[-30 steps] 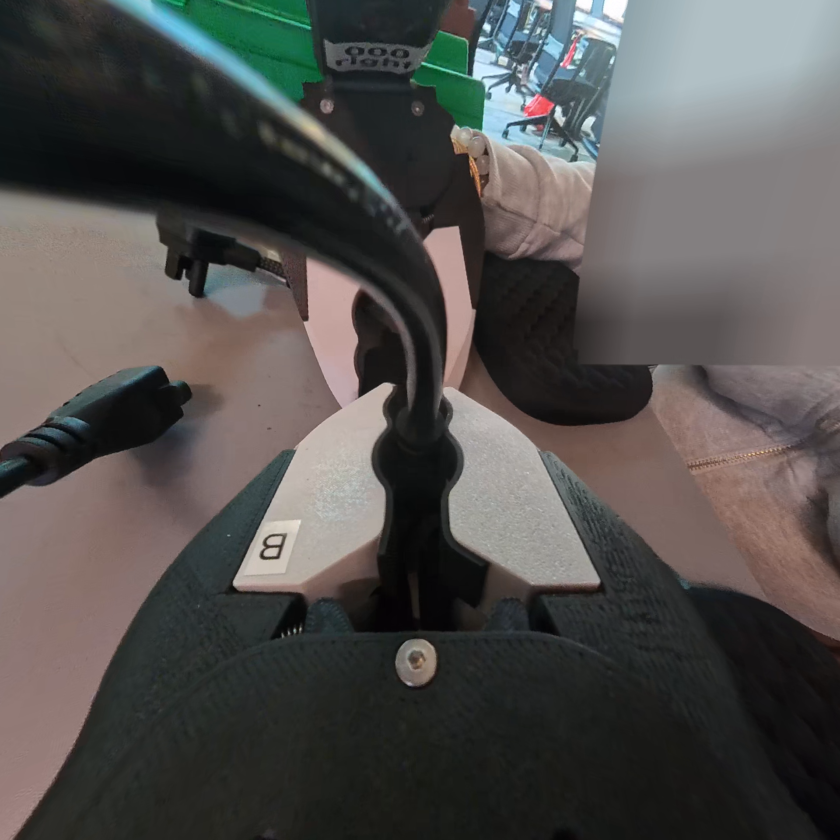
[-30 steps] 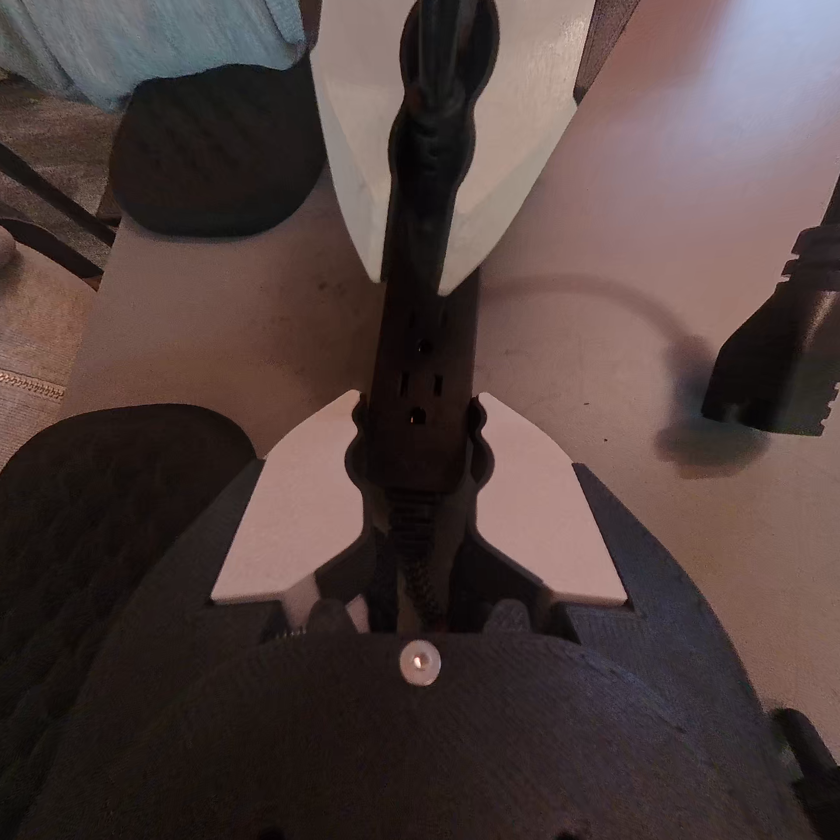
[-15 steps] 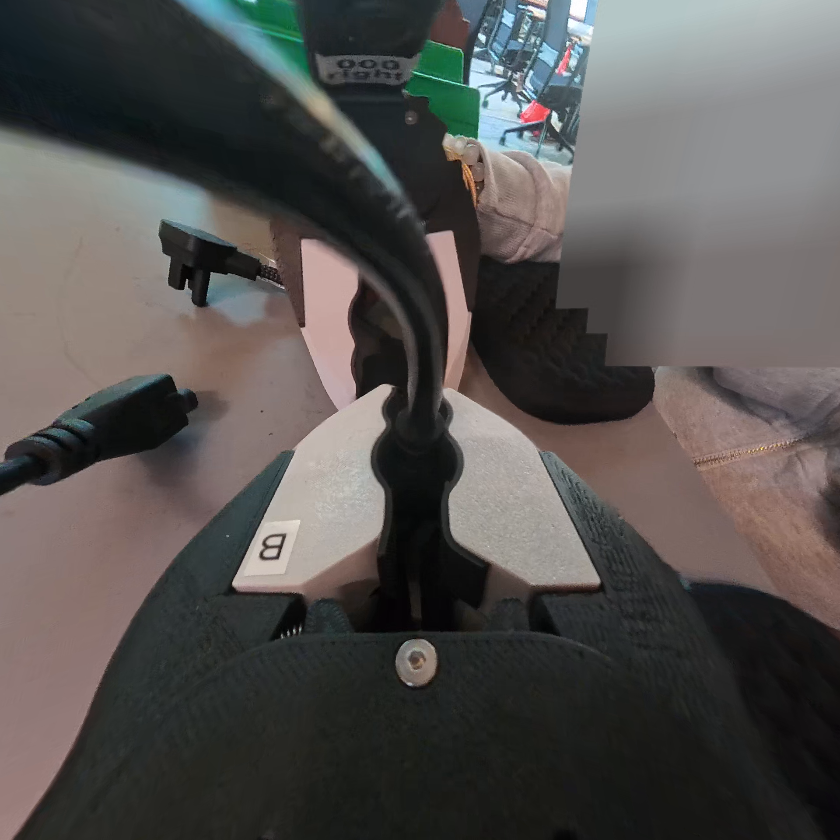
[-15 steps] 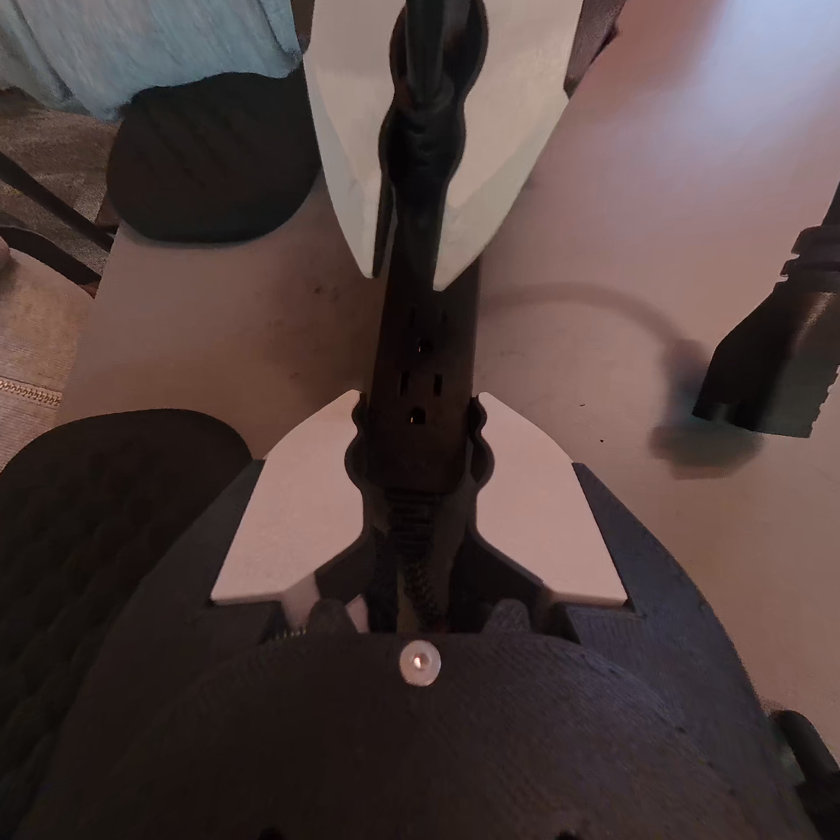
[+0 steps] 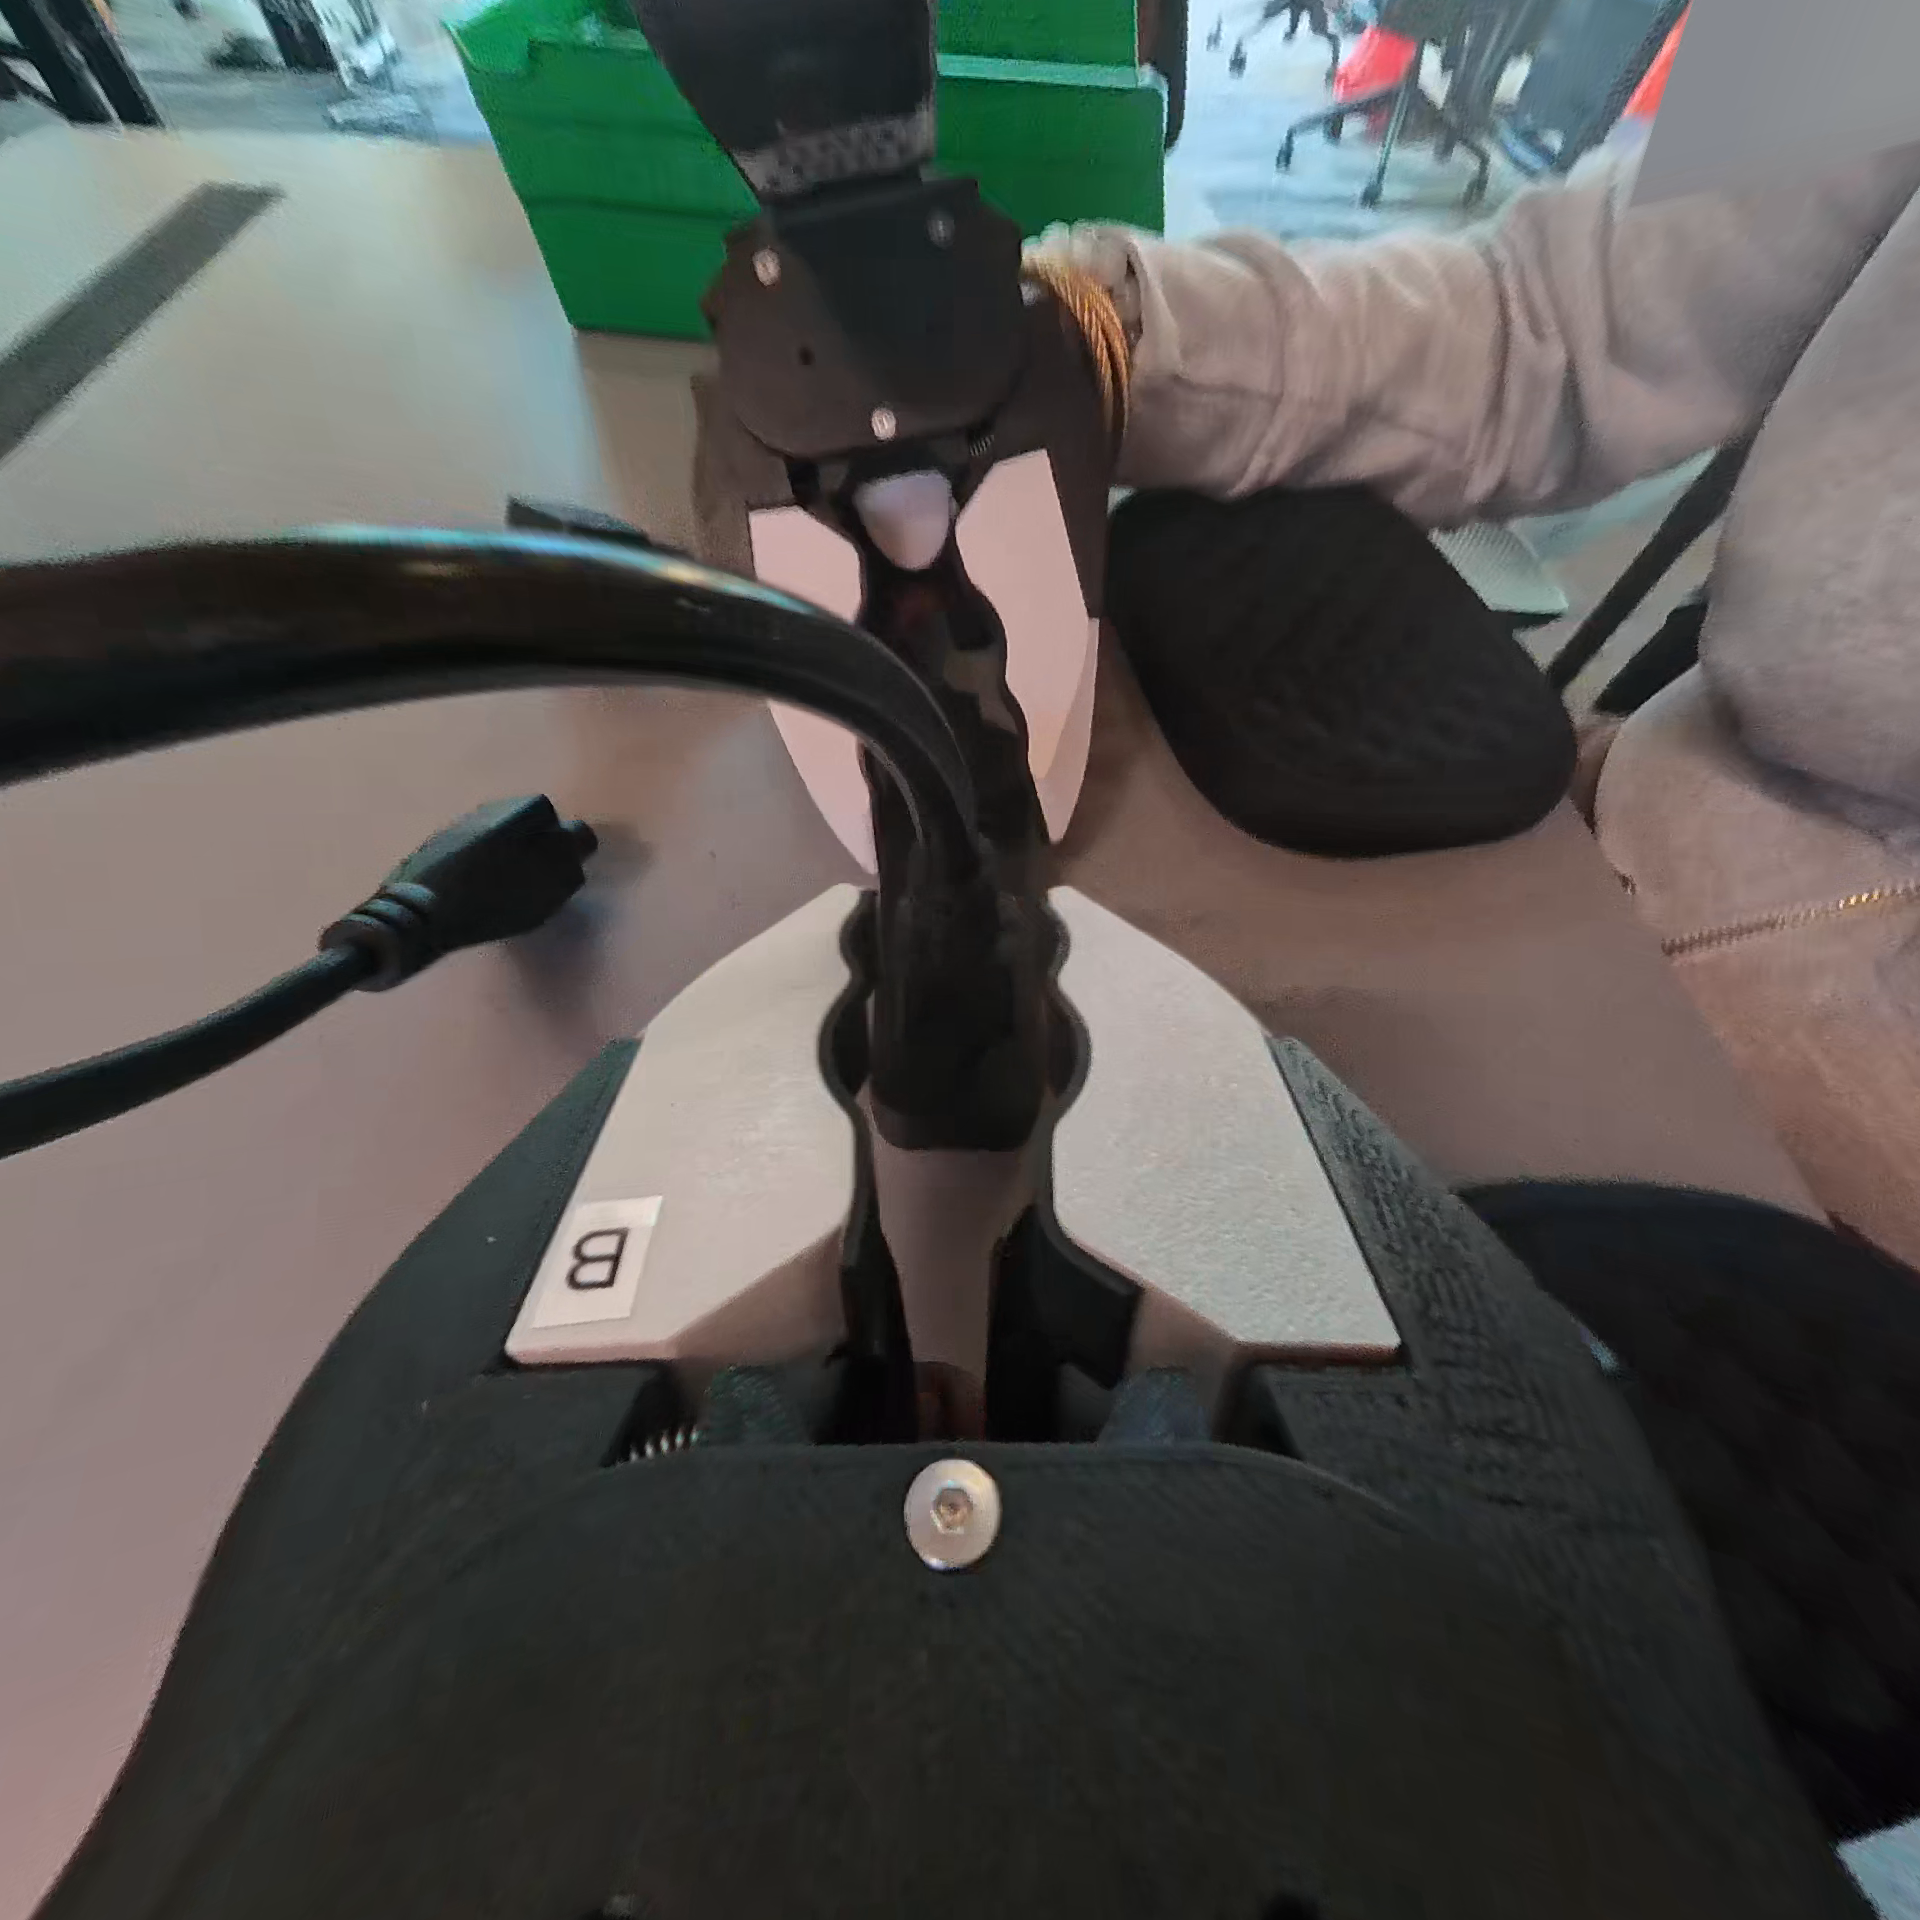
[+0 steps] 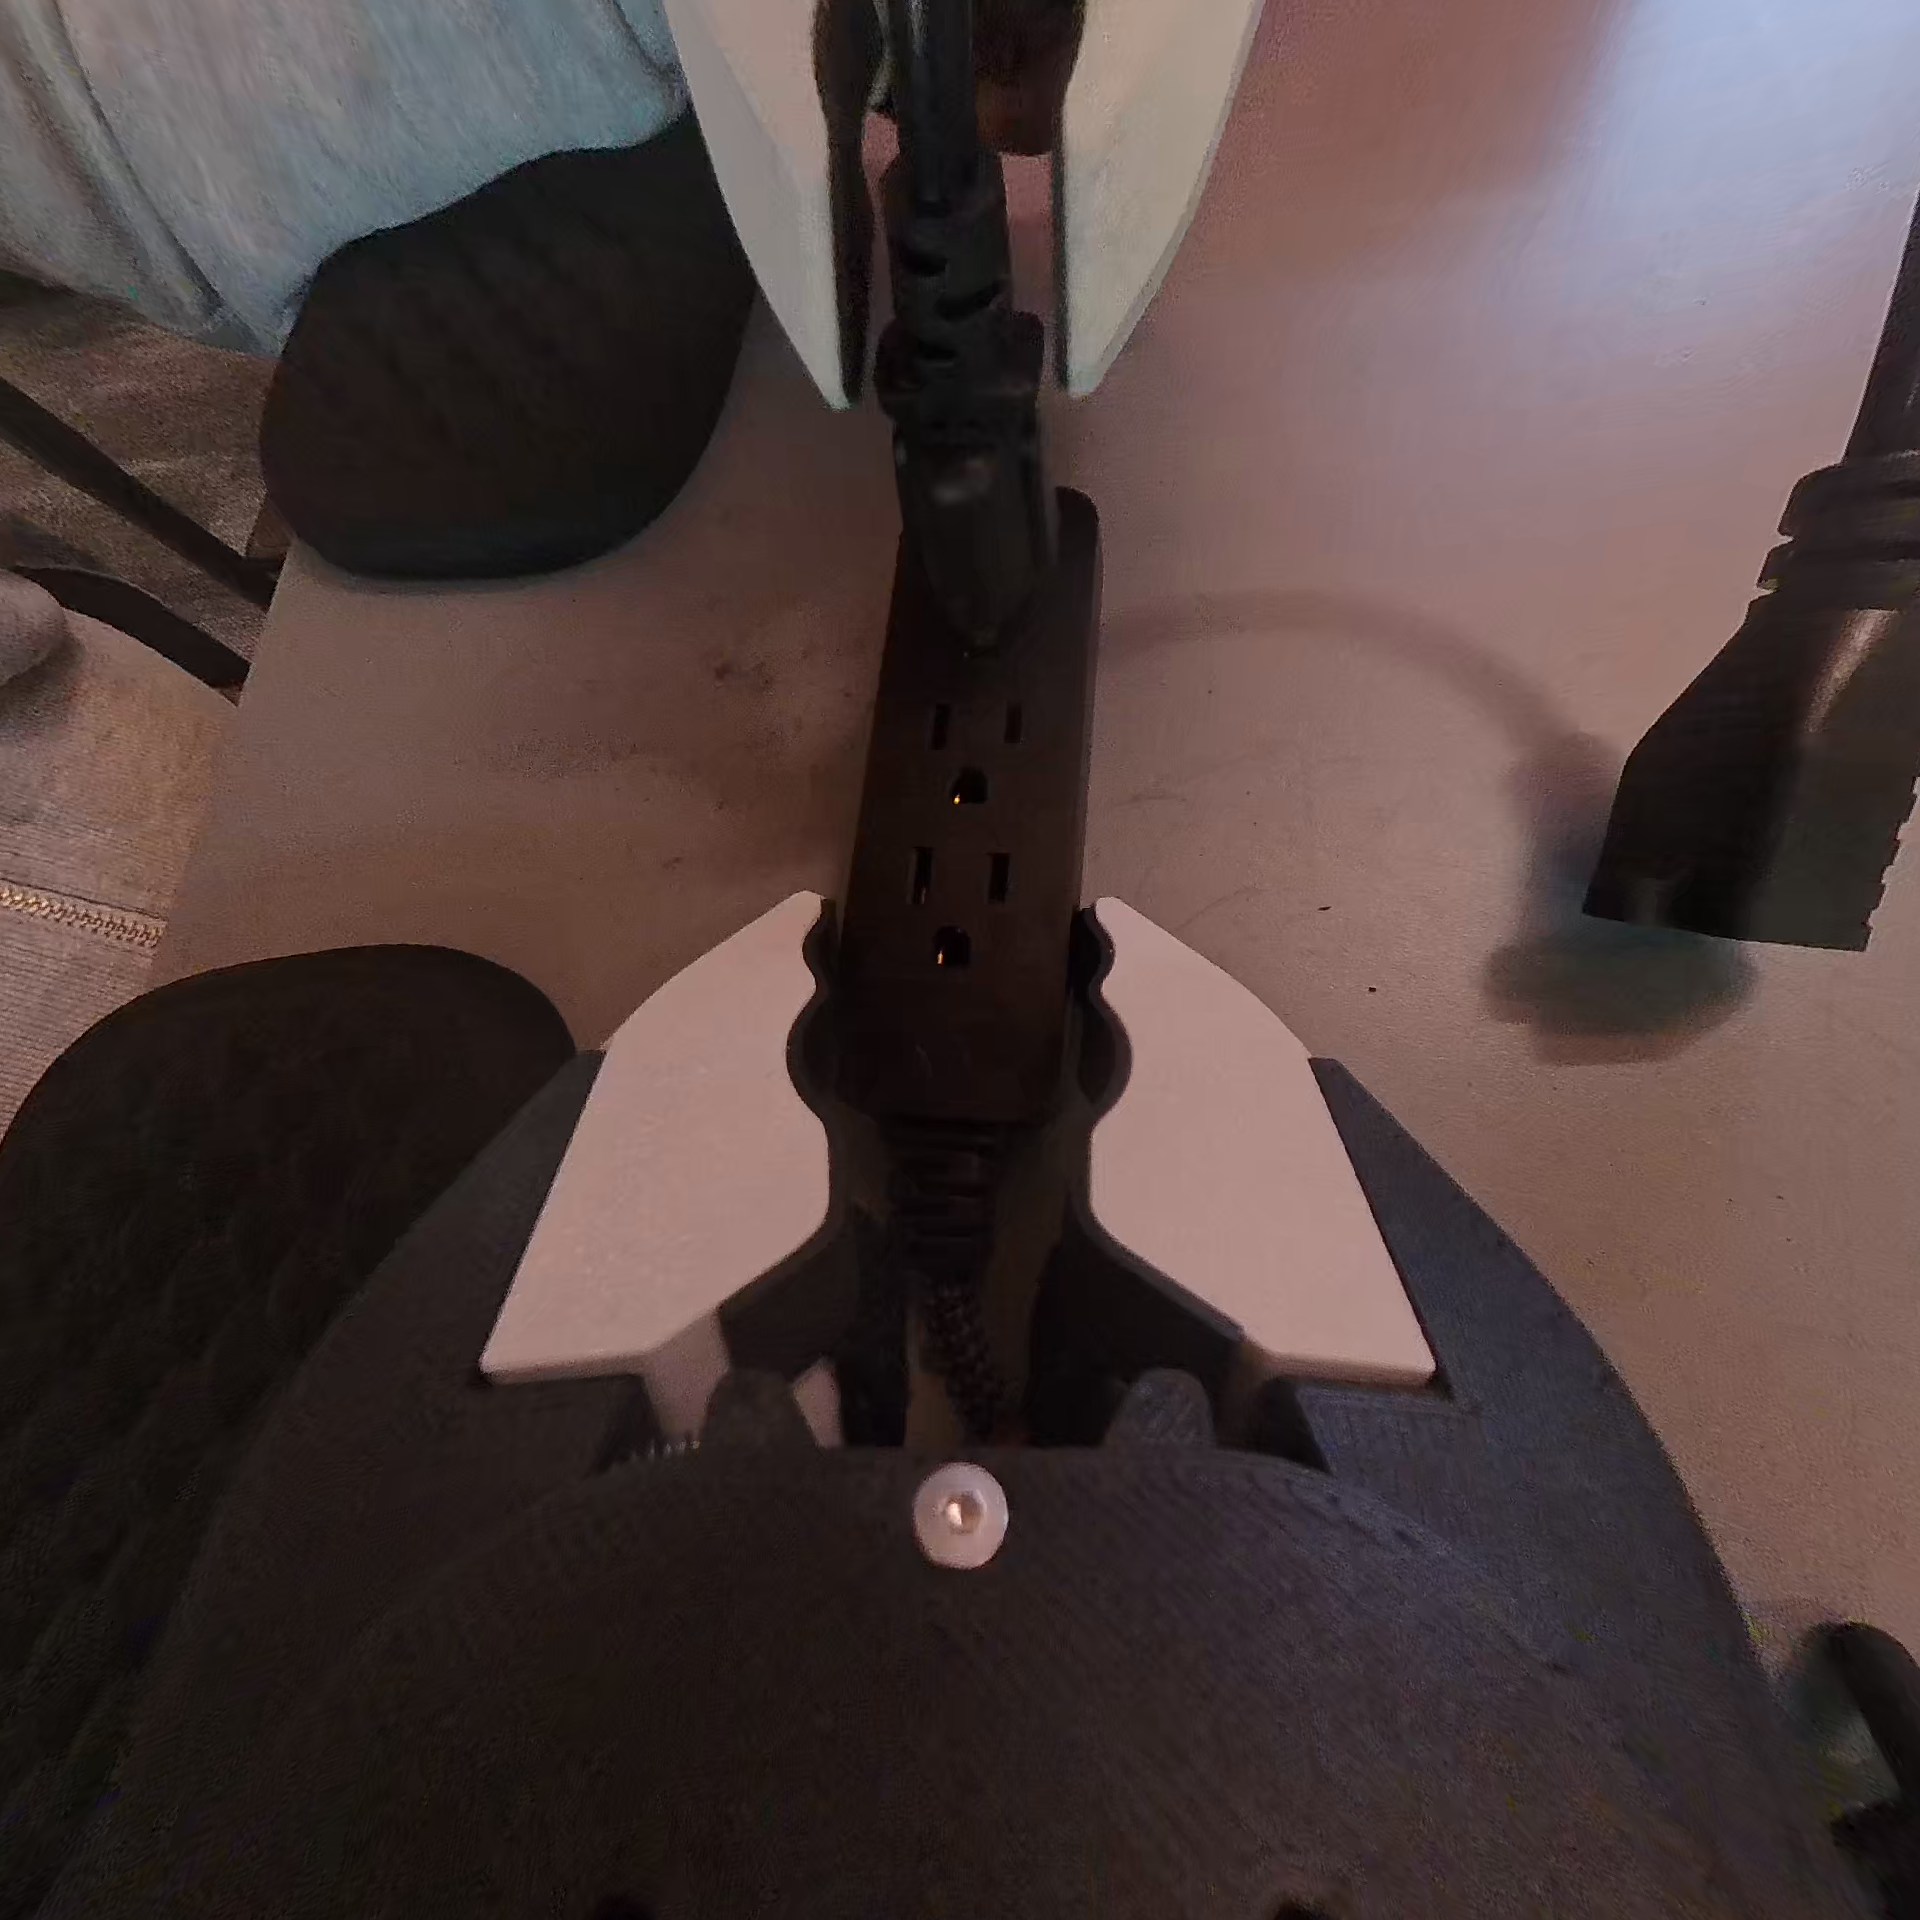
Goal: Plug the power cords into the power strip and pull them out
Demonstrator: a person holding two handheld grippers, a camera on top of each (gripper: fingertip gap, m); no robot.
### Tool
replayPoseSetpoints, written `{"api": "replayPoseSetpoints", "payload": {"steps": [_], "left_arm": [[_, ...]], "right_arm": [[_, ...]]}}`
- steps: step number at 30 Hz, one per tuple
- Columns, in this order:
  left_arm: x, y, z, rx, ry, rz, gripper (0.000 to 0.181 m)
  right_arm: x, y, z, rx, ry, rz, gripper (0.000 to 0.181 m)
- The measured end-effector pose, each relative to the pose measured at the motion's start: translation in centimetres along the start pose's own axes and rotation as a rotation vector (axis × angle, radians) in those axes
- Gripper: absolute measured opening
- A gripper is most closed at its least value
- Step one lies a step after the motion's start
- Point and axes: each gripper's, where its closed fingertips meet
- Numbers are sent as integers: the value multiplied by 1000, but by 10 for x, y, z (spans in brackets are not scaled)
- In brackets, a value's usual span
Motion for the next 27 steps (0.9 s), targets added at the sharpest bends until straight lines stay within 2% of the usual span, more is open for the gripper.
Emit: {"api": "replayPoseSetpoints", "payload": {"steps": [5, 13, 17, 21, 27], "left_arm": [[1, 6, -5, 39, -16, -13, 24], [2, 10, -1, 71, -10, 75, 24], [0, 9, -14, 75, -1, 93, 25], [2, 14, -5, 73, 35, 170, 27], [1, 13, -11, 81, 28, 147, 27]], "right_arm": [[0, 0, 0, -4, -4, -8, 45], [0, -1, -1, -1, 0, -15, 45], [1, 2, 1, 9, -12, -19, 46], [0, -1, -2, 2, 2, -26, 45], [1, 0, -1, 4, -4, -24, 45]]}}
Point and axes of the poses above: each gripper's, where its closed fingertips meet, z back along the fingers, y out of its underside, x = y × z across the jaws, and after that the axes turned 11 degrees about z, right-handed
